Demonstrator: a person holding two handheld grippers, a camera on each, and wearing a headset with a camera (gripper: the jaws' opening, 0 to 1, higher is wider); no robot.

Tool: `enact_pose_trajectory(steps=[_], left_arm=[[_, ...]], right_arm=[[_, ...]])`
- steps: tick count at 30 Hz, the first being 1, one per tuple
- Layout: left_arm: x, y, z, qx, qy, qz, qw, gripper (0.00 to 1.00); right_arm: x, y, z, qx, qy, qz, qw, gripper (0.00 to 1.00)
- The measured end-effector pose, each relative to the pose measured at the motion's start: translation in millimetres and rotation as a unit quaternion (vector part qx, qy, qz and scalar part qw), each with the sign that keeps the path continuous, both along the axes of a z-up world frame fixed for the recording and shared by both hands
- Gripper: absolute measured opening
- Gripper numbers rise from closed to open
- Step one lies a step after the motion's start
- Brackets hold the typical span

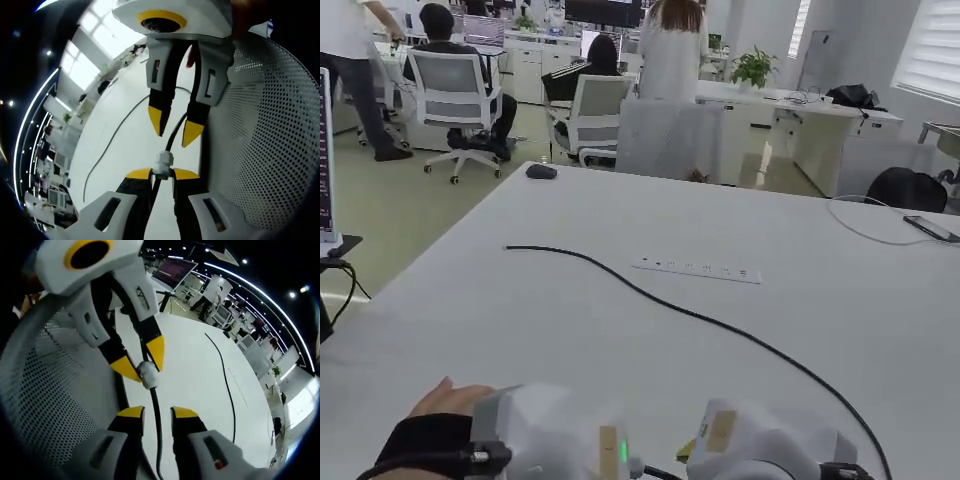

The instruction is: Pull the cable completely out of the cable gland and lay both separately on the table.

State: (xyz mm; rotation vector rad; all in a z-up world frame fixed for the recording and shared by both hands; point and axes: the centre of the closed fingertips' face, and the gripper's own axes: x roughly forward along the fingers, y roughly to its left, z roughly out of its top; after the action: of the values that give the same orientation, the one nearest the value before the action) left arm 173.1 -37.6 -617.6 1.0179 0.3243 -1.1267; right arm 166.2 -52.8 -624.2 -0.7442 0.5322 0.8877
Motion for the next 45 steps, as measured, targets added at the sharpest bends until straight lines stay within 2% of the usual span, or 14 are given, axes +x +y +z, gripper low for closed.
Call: enact_pose_trajectory(steps=[6, 10, 11, 13, 16, 19, 22, 23, 24, 26, 31, 34, 40, 45], left_arm=[[-2.9, -3.4, 0.0, 0.0, 0.0, -0.01, 0.9999, 0.16], [-3.3, -4.4, -0.5, -0.001, 0.002, -0.012, 0.9999, 0.16], [-2.5, -4.0, -0.2, -0.001, 0.001, -0.009, 1.0, 0.16], [1.7, -0.2, 0.0, 0.003, -0.003, -0.001, 1.0, 0.16], [1.2, -2.2, 2.2, -0.008, 0.002, 0.002, 1.0, 0.16], [3.6, 0.6, 1.5, -0.006, 0.001, 0.009, 0.9999, 0.16], [3.5, 1.1, 1.0, -0.006, 0.003, 0.011, 0.9999, 0.16], [4.0, 1.5, 0.7, -0.003, 0.001, 0.012, 0.9999, 0.16], [3.9, 1.6, 0.4, -0.003, 0.002, 0.012, 0.9999, 0.16], [2.2, -0.2, 0.8, -0.005, 0.003, 0.007, 1.0, 0.16], [-8.1, -8.2, 0.1, 0.001, -0.006, -0.03, 0.9995, 0.16], [-9.9, -10.2, 0.7, 0.005, -0.014, -0.039, 0.9991, 0.16], [-8.1, -8.2, 1.5, 0.004, -0.013, -0.032, 0.9994, 0.16], [1.4, -1.0, 4.6, -0.004, -0.012, 0.0, 0.9999, 0.16]], right_arm=[[-3.1, 2.6, 0.3, -0.001, -0.001, 0.016, 0.9999, 0.05], [-2.2, 1.2, -1.2, 0.007, 0.005, 0.007, 0.9999, 0.05], [-1.0, -1.4, -3.2, 0.0, 0.007, -0.002, 1.0, 0.05], [-0.5, -17.7, -15.4, -0.042, 0.026, -0.026, 0.9985, 0.05], [3.4, -21.5, -14.6, -0.024, 0.031, -0.047, 0.9981, 0.05], [1.6, -36.1, -25.3, -0.061, 0.05, -0.069, 0.9945, 0.05], [1.6, -36.2, -27.3, -0.055, 0.058, -0.075, 0.9939, 0.05], [0.5, -39.6, -28.3, -0.069, 0.06, -0.076, 0.9929, 0.06], [1.1, -38.3, -27.2, -0.068, 0.056, -0.073, 0.9935, 0.12], [3.8, -22.3, -17.4, -0.034, 0.033, -0.052, 0.9975, 0.23], [-2.6, 5.5, 3.1, 0.005, -0.007, 0.014, 0.9999, 0.16], [-6.1, 0.4, -4.6, -0.024, 0.002, 0.022, 0.9995, 0.06], [-3.1, -1.0, -5.3, -0.018, 0.004, 0.01, 0.9998, 0.04], [0.2, -33.1, -23.5, -0.067, 0.041, -0.056, 0.9953, 0.04]])
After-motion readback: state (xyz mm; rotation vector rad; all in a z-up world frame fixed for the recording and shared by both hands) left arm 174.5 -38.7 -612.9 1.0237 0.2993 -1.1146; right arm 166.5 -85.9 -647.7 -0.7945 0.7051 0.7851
